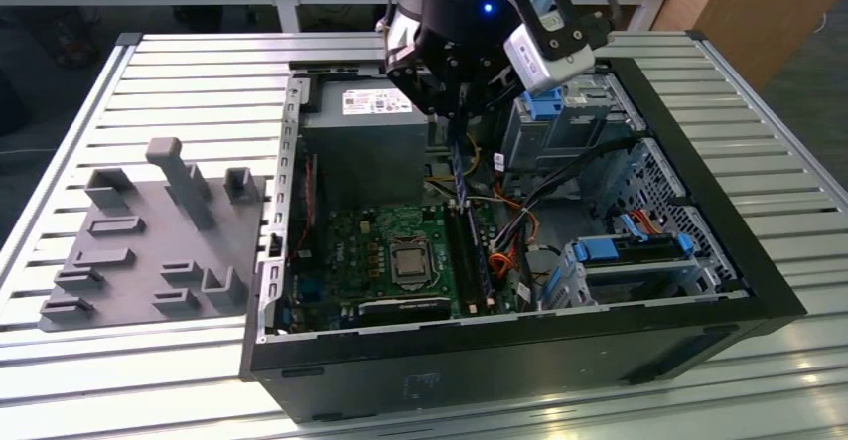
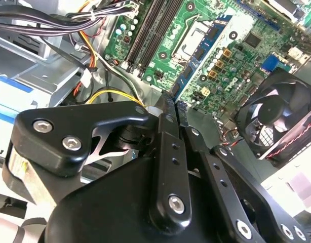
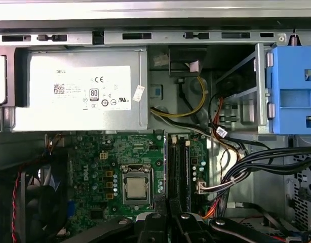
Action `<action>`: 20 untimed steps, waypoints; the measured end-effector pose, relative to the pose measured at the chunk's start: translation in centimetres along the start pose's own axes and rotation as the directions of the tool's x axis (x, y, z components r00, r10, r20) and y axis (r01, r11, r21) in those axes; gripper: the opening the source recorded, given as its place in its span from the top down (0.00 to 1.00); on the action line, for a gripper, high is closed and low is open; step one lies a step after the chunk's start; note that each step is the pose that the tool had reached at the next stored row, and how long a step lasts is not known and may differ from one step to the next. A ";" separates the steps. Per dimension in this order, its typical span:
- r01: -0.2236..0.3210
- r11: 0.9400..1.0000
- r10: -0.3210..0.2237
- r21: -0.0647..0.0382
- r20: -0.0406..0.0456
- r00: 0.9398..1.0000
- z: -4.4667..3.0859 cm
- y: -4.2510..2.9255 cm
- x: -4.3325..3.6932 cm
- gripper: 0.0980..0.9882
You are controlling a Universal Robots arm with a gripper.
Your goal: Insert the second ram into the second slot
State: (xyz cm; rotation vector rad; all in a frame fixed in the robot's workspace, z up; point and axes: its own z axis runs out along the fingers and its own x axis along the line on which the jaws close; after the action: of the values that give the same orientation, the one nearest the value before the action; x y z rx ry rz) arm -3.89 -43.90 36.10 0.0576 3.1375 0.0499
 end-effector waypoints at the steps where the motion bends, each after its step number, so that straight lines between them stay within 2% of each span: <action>1: 0.000 1.000 0.000 0.001 0.000 1.000 0.04 0.00 -0.01 0.96; 3: 0.000 1.000 0.000 0.004 0.000 1.000 0.14 -0.01 -0.01 0.96; 20: 0.000 1.000 0.000 0.004 0.000 1.000 1.10 -0.20 0.00 0.96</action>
State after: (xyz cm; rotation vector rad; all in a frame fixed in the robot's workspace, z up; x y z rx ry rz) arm -3.90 -44.07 34.99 0.0575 3.1375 0.0434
